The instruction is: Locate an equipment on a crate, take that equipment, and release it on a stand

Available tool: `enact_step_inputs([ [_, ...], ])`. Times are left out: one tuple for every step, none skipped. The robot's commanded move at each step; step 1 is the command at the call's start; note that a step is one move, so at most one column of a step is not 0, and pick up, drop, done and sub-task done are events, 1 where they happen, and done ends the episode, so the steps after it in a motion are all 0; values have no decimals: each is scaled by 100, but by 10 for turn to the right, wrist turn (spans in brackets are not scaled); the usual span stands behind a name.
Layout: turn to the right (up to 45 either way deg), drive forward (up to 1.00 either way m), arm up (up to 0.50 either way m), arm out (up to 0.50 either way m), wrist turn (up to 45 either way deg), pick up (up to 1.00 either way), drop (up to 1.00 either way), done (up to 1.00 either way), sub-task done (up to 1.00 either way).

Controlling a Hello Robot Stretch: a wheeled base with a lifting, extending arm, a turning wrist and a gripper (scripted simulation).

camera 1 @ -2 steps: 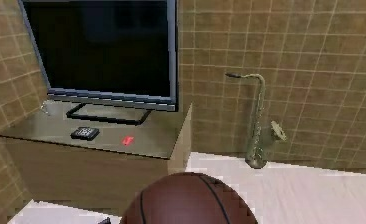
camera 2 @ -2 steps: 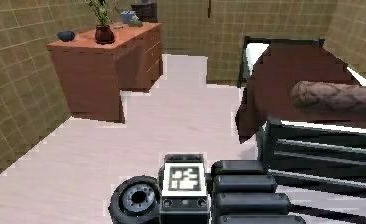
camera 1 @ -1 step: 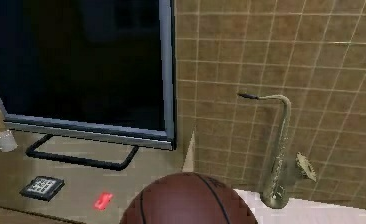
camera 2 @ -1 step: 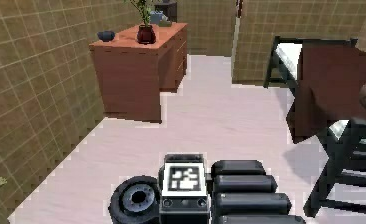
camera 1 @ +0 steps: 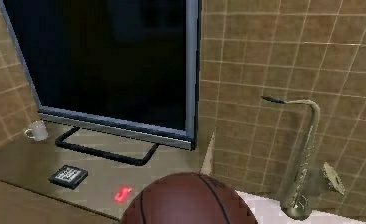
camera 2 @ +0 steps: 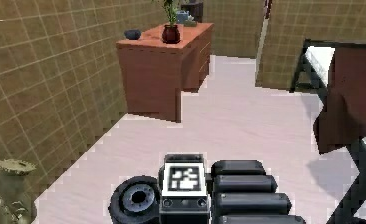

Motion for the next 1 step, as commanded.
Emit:
enact_step_inputs([
  [30,0,0,0,0,0,0,0,0],
])
